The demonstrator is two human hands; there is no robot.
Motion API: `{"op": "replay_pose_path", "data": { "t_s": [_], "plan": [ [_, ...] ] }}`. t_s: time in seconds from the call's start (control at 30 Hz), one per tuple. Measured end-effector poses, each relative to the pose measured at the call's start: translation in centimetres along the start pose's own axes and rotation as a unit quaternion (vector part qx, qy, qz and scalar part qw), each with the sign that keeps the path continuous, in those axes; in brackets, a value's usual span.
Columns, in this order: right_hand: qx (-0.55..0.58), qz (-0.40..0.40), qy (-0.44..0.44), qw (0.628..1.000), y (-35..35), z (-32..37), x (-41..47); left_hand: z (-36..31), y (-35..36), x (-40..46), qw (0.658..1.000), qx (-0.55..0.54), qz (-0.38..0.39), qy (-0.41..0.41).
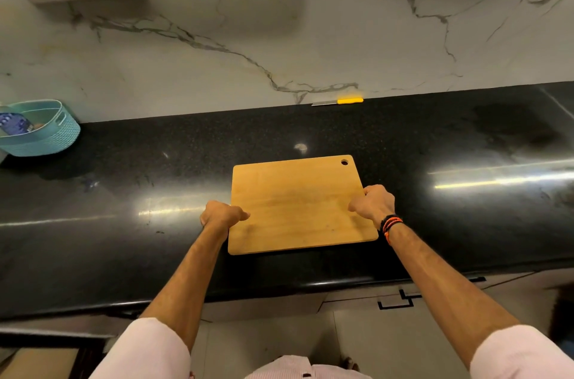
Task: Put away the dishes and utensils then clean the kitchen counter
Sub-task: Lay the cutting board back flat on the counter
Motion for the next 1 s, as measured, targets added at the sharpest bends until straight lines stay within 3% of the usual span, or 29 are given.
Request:
{"op": "replay_pose_path", "data": {
  "t_s": [0.27,0.37,0.43,0.5,0.57,0.67,0.8,1.0],
  "plan": [
    [-0.099,0.002,-0.049,0.994,0.9,-0.4,-0.2,-0.2,0.7,0.3,0.999,0.041,-0.002,0.035],
    [-0.129,0.020,-0.079,0.988,1.4,-0.7,-1.2,-0.6,1.0,-0.6,0.990,0.116,-0.021,0.071],
    [-0.144,0.014,-0.160,0.976,1.8,-0.7,-2.5,-0.9,1.4,-1.8,0.963,0.212,-0.072,0.148],
    [-0.205,-0.001,-0.258,0.944,2.6,-1.0,-3.5,-1.0,2.5,-3.3,0.908,0.283,-0.135,0.277],
    [-0.264,0.003,-0.298,0.917,3.6,-1.8,-3.9,-0.3,4.2,-4.1,0.856,0.327,-0.153,0.369],
    [-0.283,0.006,-0.294,0.913,3.9,-2.4,-3.8,0.8,5.1,-3.3,0.855,0.335,-0.145,0.368],
    [-0.284,0.013,-0.294,0.912,3.9,-2.0,-3.7,-1.7,4.5,-3.3,0.840,0.333,-0.193,0.382],
    [-0.302,0.042,-0.266,0.915,3.4,-1.0,-3.4,-6.4,7.0,-3.0,0.821,0.354,-0.156,0.419]
  ]
}}
Point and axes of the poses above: each hand's wrist, its own x-axis towards the middle knuckle, its own y-axis out of the palm, z = x × y, the point moved 6 cm from there along x, towards the middle knuckle, and after that the axes turned 12 degrees about x, right-handed, at the moved point
